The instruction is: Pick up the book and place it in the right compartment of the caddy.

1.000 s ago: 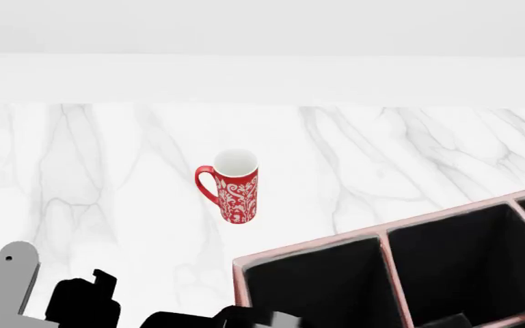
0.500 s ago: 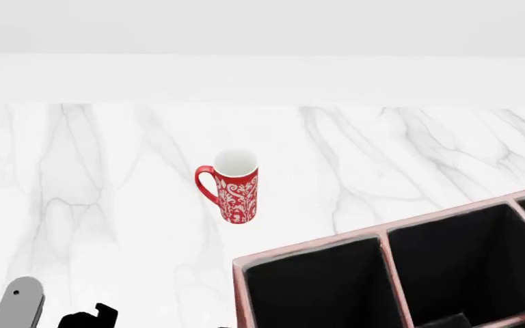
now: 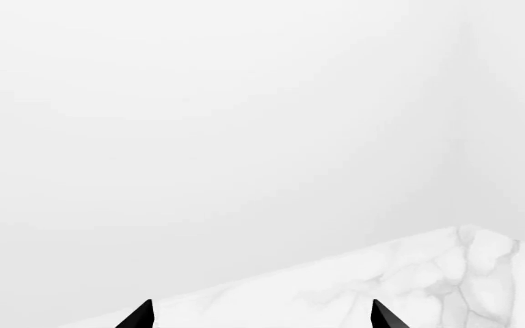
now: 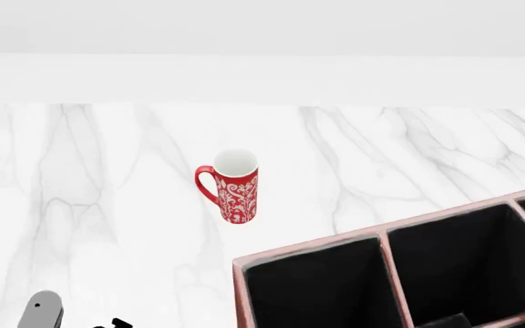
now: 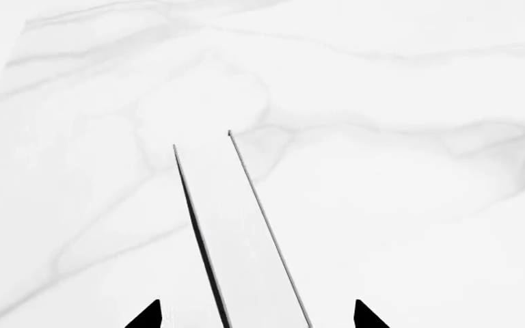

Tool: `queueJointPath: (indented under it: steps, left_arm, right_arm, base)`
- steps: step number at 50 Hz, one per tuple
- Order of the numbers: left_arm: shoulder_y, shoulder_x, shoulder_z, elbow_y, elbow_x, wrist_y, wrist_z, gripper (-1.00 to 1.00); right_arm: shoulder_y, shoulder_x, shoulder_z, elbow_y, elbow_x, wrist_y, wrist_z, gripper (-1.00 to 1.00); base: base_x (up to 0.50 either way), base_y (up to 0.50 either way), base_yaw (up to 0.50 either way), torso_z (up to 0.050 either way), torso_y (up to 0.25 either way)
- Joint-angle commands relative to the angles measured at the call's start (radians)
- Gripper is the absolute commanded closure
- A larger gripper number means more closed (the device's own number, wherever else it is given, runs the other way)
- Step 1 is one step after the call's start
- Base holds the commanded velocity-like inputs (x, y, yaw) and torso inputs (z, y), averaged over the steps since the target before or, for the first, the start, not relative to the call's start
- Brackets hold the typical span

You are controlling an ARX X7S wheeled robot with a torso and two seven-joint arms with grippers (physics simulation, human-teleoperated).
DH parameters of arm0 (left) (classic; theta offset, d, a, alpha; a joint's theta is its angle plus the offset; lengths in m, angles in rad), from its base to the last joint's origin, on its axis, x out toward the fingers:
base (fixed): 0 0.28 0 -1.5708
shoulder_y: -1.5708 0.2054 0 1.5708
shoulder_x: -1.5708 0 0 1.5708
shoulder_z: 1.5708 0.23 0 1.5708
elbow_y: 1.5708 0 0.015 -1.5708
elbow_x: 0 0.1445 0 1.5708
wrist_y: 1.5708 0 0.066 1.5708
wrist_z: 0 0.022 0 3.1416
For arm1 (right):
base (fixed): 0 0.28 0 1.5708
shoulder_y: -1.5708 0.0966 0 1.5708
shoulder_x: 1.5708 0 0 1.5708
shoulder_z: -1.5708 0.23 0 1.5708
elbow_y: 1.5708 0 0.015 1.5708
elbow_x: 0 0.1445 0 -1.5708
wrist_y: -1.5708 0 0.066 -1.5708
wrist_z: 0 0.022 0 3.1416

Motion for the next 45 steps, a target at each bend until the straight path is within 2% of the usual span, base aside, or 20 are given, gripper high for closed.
queueJointPath:
  steps: [1,45]
  left_arm:
    - [0.001,-0.002,0.002,0.002,-0.002,0.001,-0.003,-1.0]
    - [0.009,0.001,0.022,0.007,0.013,0.016,-0.004,-1.0]
  right_arm:
    - [-0.003,-0.006,-0.021,0.046,-0.009,-0.018,-0.018,-1.0]
    - [-0.023,-0.022,-0.075,0.201,-0.034,-0.088,-0.082,-1.0]
  base:
    - [0.0,0.0,0.0,0.0,0.0]
    - [0.0,0.0,0.0,0.0,0.0]
